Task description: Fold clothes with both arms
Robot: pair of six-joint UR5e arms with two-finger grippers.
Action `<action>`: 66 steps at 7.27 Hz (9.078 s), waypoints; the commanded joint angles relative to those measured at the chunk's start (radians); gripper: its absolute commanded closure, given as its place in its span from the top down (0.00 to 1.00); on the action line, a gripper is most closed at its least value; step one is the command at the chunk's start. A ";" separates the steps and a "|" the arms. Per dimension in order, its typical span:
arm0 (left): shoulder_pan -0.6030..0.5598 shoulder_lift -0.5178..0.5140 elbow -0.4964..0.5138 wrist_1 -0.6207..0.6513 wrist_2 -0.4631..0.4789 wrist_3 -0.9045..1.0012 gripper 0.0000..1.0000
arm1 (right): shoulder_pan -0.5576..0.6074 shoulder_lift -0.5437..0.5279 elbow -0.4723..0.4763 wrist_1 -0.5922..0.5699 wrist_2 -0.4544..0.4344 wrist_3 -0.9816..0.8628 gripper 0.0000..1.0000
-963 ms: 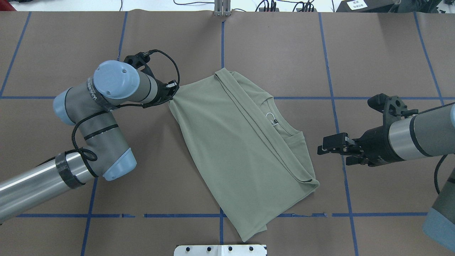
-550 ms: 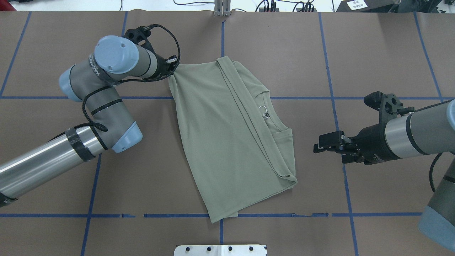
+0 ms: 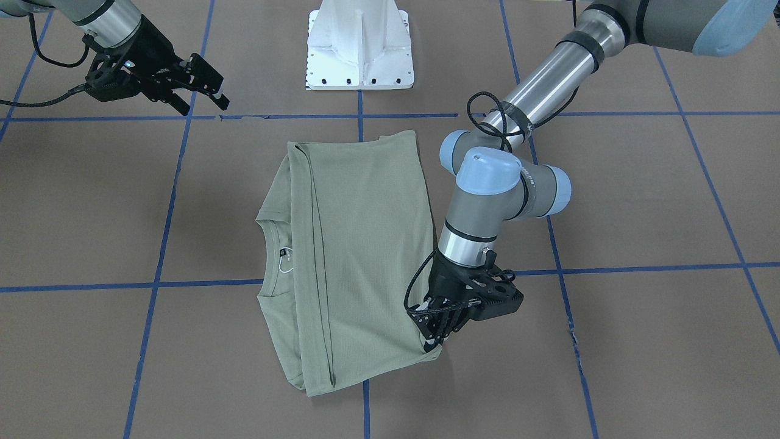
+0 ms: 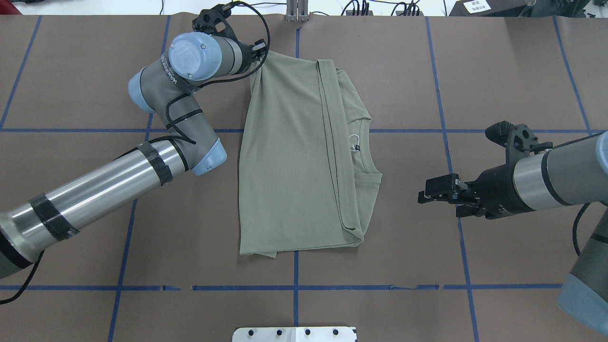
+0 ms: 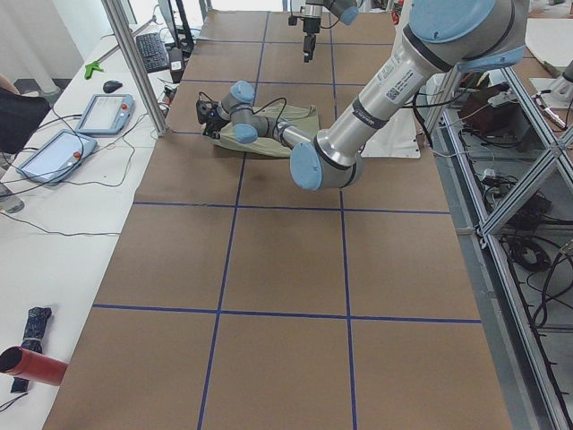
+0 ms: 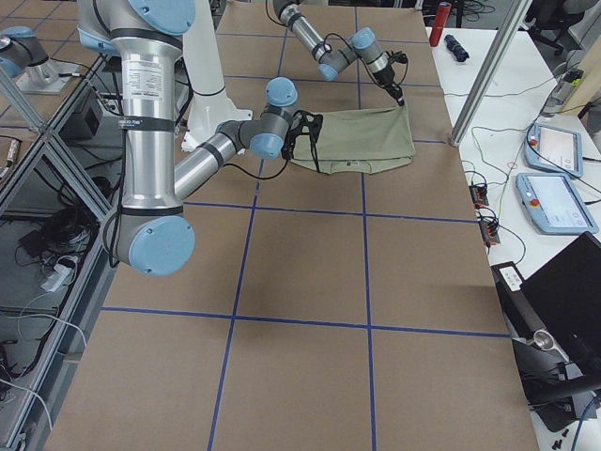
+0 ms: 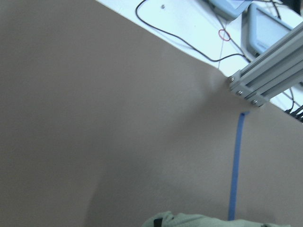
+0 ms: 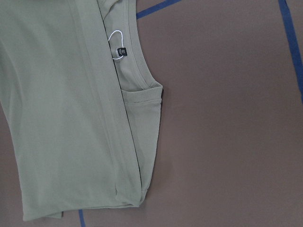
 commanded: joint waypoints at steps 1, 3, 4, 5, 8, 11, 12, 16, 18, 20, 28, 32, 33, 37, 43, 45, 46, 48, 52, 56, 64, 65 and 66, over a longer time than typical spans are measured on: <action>0.002 -0.040 0.083 -0.050 0.043 0.116 0.99 | 0.000 -0.001 -0.001 0.000 -0.002 0.000 1.00; -0.008 -0.041 0.079 -0.054 0.029 0.175 1.00 | 0.001 -0.003 -0.006 -0.001 -0.018 -0.002 1.00; -0.035 -0.041 0.068 -0.054 -0.032 0.175 1.00 | 0.000 -0.003 -0.012 -0.002 -0.024 -0.003 1.00; -0.067 -0.038 0.048 -0.050 -0.125 0.179 1.00 | -0.003 -0.003 -0.026 -0.003 -0.029 -0.009 1.00; -0.075 0.145 -0.152 -0.036 -0.271 0.189 1.00 | -0.019 0.078 -0.096 -0.052 -0.075 -0.095 1.00; -0.092 0.318 -0.419 0.132 -0.330 0.294 1.00 | -0.052 0.383 -0.246 -0.335 -0.145 -0.279 1.00; -0.095 0.378 -0.534 0.195 -0.331 0.325 1.00 | -0.071 0.491 -0.327 -0.424 -0.172 -0.331 1.00; -0.094 0.466 -0.692 0.276 -0.374 0.333 1.00 | -0.236 0.624 -0.485 -0.475 -0.363 -0.382 1.00; -0.094 0.468 -0.693 0.276 -0.374 0.333 1.00 | -0.246 0.644 -0.478 -0.571 -0.354 -0.413 1.00; -0.090 0.466 -0.692 0.276 -0.374 0.331 1.00 | -0.256 0.652 -0.483 -0.658 -0.354 -0.486 1.00; -0.087 0.466 -0.690 0.274 -0.376 0.331 1.00 | -0.256 0.634 -0.480 -0.696 -0.314 -0.543 1.00; -0.087 0.462 -0.692 0.271 -0.376 0.331 1.00 | -0.206 0.568 -0.454 -0.696 -0.261 -0.575 1.00; -0.087 0.454 -0.693 0.272 -0.376 0.331 1.00 | -0.194 0.493 -0.411 -0.689 -0.255 -0.603 1.00; -0.086 0.450 -0.696 0.274 -0.376 0.330 1.00 | -0.120 0.455 -0.305 -0.686 -0.209 -0.635 1.00; -0.086 0.460 -0.689 0.262 -0.376 0.333 1.00 | -0.144 0.637 -0.575 -0.468 -0.216 -0.626 0.79; -0.086 0.463 -0.685 0.259 -0.376 0.333 1.00 | -0.160 0.638 -0.577 -0.463 -0.215 -0.621 0.68; -0.086 0.463 -0.685 0.259 -0.376 0.333 1.00 | -0.172 0.638 -0.577 -0.462 -0.213 -0.620 0.55; -0.086 0.462 -0.685 0.260 -0.376 0.333 1.00 | -0.174 0.638 -0.577 -0.460 -0.213 -0.632 0.40; -0.086 0.462 -0.685 0.259 -0.376 0.334 1.00 | -0.174 0.638 -0.577 -0.460 -0.213 -0.635 0.20; -0.086 0.457 -0.678 0.260 -0.374 0.347 1.00 | -0.172 0.631 -0.566 -0.459 -0.204 -0.632 0.00; -0.083 0.450 -0.675 0.262 -0.374 0.344 1.00 | -0.135 0.448 -0.425 -0.462 -0.215 -0.634 0.00; -0.083 0.450 -0.675 0.262 -0.374 0.344 1.00 | -0.135 0.446 -0.422 -0.462 -0.215 -0.632 0.06; -0.083 0.450 -0.675 0.260 -0.374 0.344 1.00 | -0.137 0.450 -0.422 -0.462 -0.215 -0.621 0.99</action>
